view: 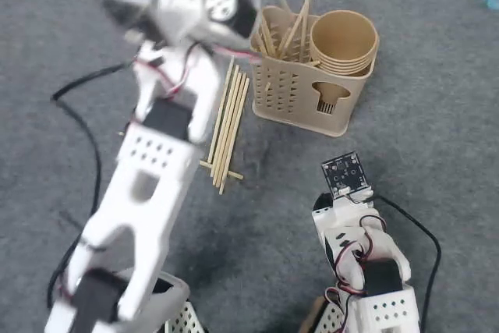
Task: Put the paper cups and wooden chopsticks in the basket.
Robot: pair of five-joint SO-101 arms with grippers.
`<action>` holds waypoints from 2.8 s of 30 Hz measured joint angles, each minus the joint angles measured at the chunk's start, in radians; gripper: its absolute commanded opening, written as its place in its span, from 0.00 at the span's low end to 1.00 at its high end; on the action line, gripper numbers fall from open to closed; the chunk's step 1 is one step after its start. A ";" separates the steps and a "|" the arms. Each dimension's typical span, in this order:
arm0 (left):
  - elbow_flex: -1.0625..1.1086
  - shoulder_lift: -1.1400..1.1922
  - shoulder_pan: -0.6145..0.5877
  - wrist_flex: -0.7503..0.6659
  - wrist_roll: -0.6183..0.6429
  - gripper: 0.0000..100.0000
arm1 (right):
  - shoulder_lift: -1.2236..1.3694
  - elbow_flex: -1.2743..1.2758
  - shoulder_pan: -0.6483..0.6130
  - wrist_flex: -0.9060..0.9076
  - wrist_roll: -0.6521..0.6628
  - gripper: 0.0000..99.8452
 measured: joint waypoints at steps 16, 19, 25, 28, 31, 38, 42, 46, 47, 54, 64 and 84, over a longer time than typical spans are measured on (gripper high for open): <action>0.071 0.173 -0.002 0.000 0.000 0.21 | 0.000 0.000 0.000 0.000 0.000 0.01; 0.098 0.147 -0.002 0.020 0.000 0.21 | 0.000 0.000 0.000 0.000 0.000 0.01; 0.106 -0.014 -0.046 0.170 -0.002 0.21 | 0.000 0.000 0.000 0.000 0.000 0.01; 0.106 -0.132 -0.092 0.285 -0.002 0.21 | 0.000 0.000 0.000 0.000 0.000 0.01; 0.106 -0.256 -0.167 0.463 -0.002 0.21 | 0.000 0.000 0.000 0.000 0.000 0.01; 0.104 -0.417 -0.359 0.956 0.074 0.21 | 0.000 0.000 0.000 0.000 0.000 0.01; 0.152 -0.428 -0.489 1.214 0.218 0.21 | 0.000 0.000 0.000 0.000 0.000 0.01; 0.288 -0.428 -0.583 1.301 0.322 0.21 | 0.000 0.000 0.000 0.000 0.000 0.01; 0.328 -0.428 -0.603 1.301 0.338 0.21 | 0.000 0.000 0.000 0.000 0.000 0.01; 0.658 -0.428 -0.697 1.085 0.417 0.21 | 0.000 0.000 0.000 0.000 0.000 0.01; 0.827 -0.414 -0.709 0.931 0.430 0.21 | 0.000 0.000 0.000 0.000 0.000 0.01; 0.367 0.420 -0.709 0.930 0.488 0.21 | 0.000 0.000 0.000 0.000 0.000 0.01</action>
